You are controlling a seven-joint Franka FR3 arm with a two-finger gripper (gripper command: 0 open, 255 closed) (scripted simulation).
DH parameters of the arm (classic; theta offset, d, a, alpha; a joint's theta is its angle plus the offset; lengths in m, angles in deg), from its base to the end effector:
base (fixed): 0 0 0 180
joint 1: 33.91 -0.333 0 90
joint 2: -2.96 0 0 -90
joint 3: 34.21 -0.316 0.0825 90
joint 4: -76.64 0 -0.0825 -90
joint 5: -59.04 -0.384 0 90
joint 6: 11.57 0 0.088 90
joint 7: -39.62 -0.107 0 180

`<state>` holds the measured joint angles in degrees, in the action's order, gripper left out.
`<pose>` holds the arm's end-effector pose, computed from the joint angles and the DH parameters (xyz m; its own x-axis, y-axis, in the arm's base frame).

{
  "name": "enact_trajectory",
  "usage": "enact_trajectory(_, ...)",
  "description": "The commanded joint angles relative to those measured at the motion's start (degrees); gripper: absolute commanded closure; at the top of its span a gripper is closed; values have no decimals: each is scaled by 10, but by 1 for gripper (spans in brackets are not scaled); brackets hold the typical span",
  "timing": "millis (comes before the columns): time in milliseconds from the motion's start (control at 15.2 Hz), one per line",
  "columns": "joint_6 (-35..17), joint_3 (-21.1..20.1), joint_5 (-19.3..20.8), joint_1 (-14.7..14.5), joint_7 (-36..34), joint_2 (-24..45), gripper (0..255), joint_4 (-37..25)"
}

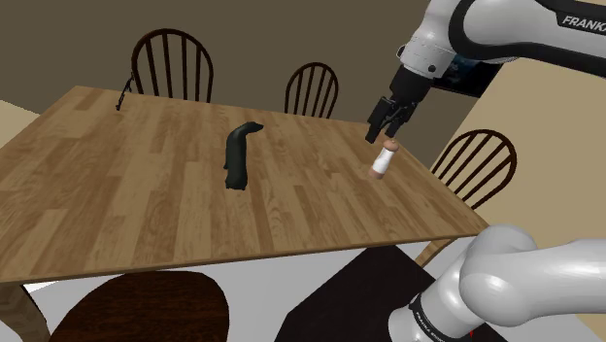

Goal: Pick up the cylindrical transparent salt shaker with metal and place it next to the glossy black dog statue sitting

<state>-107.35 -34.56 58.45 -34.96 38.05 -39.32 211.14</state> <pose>0.3297 0.0096 0.5885 0.9981 -0.0054 0.0619 -0.0049 -1.0000 -0.0079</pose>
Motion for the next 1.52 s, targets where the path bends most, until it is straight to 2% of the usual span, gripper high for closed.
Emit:
enact_trajectory(0, 0, 0, 0, 0, 0, 0, 0, 0)
enact_trajectory(726, -129, 114, 86, 52, 127, 46, 0, 50)
enact_trajectory(1122, -206, 180, 116, 73, 196, 108, 0, 41)
enact_trajectory(1452, -269, 237, 123, 81, 257, 176, 0, 15)
